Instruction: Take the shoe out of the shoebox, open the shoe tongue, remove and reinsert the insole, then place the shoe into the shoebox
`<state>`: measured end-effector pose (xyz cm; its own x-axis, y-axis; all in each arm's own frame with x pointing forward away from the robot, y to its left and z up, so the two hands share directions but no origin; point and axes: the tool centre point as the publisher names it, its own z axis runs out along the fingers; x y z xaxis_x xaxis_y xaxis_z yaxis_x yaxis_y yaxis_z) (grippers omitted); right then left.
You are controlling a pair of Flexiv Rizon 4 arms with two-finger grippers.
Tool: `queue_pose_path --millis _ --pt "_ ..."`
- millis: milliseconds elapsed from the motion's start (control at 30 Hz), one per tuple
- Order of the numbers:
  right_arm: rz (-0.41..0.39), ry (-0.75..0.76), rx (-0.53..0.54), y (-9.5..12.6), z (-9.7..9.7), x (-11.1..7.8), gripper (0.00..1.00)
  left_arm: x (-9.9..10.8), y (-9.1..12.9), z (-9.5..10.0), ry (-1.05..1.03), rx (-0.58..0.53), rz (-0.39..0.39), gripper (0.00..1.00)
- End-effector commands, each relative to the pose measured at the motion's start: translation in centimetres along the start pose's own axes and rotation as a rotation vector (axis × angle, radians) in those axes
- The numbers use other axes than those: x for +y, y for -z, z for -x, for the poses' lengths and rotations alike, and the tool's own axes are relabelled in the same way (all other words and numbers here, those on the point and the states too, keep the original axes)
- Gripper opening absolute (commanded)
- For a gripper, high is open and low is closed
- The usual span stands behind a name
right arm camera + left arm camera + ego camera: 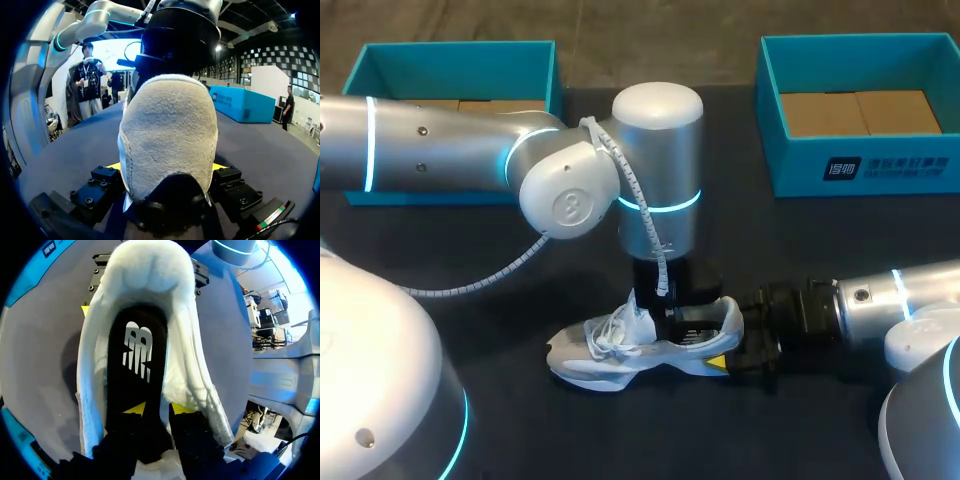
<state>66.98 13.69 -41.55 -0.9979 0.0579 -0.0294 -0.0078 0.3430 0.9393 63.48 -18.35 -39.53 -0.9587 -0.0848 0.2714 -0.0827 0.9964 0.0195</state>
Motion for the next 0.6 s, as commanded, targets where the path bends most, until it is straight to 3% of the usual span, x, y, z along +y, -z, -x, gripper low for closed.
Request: queue_pose_path --millis 33,333,600 --pt "-0.004 -0.001 0.000 -0.1 0.0 0.0 0.00 0.5 0.1 -0.4 -0.001 -0.045 0.000 0.31" --pt "-0.004 -0.001 0.000 -0.1 0.0 0.0 0.00 0.1 -1.1 -0.4 -0.035 -0.135 0.002 0.34" --pt "-0.004 -0.001 0.000 -0.1 0.0 0.0 0.00 -0.1 -1.6 0.8 -0.017 -0.235 0.016 0.34"
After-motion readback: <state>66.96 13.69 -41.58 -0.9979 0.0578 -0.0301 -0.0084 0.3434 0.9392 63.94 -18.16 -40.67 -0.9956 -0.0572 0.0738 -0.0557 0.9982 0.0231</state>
